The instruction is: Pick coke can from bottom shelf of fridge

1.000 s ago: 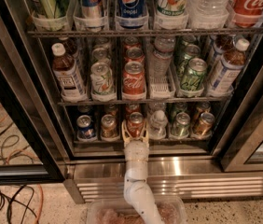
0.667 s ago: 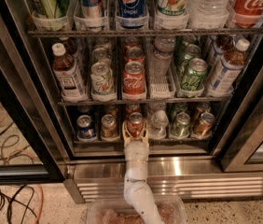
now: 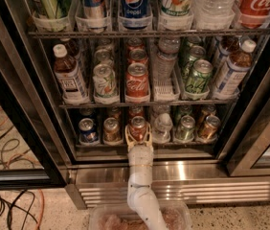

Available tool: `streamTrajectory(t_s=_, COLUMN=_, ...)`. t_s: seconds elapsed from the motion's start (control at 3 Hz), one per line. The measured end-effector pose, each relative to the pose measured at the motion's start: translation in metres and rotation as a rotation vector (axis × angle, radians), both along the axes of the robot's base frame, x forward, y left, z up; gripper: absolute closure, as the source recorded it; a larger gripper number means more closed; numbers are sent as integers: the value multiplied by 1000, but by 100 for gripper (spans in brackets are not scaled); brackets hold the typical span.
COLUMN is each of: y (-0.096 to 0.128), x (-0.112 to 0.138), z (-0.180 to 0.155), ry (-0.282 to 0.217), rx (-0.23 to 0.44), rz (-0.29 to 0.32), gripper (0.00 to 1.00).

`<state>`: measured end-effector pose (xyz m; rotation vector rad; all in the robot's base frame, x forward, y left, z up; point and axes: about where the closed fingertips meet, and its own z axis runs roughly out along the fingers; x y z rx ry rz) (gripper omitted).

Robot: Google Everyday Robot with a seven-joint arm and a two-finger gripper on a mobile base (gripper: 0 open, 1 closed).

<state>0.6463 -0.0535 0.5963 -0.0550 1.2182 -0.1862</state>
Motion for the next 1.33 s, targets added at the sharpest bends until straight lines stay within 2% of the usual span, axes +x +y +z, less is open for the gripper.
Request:
streamTrajectory(t_s=0.33, y=2, x=0, z=11, ry=-32, rx=20, rz=10, gripper=100)
streamTrajectory(t_s=1.0, y=8, x=8, z=49, ry=-134, rx=44, rz=36, gripper=100)
streamTrajectory(t_s=1.33, y=9, x=1, z=59, ry=-151, rx=43, rz=46, gripper=100)
